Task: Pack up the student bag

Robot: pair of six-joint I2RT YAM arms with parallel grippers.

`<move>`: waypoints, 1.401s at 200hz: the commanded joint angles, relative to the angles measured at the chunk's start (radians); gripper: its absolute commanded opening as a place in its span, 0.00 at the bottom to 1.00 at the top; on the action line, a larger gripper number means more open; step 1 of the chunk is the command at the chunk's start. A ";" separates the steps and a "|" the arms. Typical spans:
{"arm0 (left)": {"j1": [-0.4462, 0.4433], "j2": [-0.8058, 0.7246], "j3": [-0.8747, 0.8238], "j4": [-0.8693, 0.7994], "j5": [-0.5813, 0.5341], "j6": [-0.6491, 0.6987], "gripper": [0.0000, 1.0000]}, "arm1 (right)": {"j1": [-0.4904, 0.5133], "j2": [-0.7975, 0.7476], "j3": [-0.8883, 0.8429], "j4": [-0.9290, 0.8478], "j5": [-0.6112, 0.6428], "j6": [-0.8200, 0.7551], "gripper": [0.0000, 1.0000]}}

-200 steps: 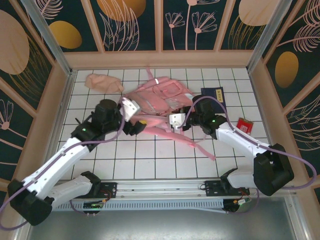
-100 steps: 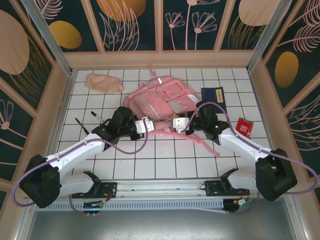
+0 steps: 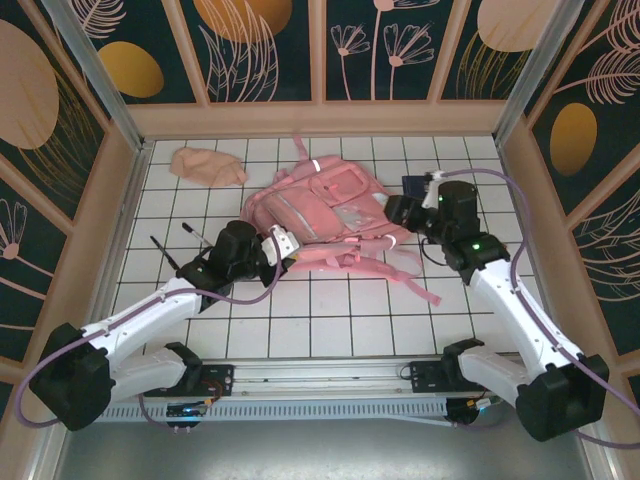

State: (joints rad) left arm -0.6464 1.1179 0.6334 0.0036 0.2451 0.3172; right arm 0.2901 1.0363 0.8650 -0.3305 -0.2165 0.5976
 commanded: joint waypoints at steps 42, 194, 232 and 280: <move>0.002 0.010 -0.005 0.213 0.088 -0.251 0.00 | 0.033 -0.019 -0.146 -0.023 -0.183 0.884 0.76; -0.005 0.138 0.330 0.085 0.322 -0.374 0.51 | 0.222 0.363 0.349 -0.032 0.294 0.708 0.00; -0.139 0.212 0.333 0.218 0.078 -0.880 0.43 | 0.251 0.386 0.365 -0.036 0.420 0.825 0.00; -0.256 0.316 0.390 0.166 -0.085 -1.203 0.50 | 0.250 0.463 0.383 -0.003 0.275 0.866 0.00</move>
State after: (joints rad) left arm -0.8814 1.4185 0.9913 0.1856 0.2874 -0.6395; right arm 0.5423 1.4700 1.1961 -0.3855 0.0696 1.4216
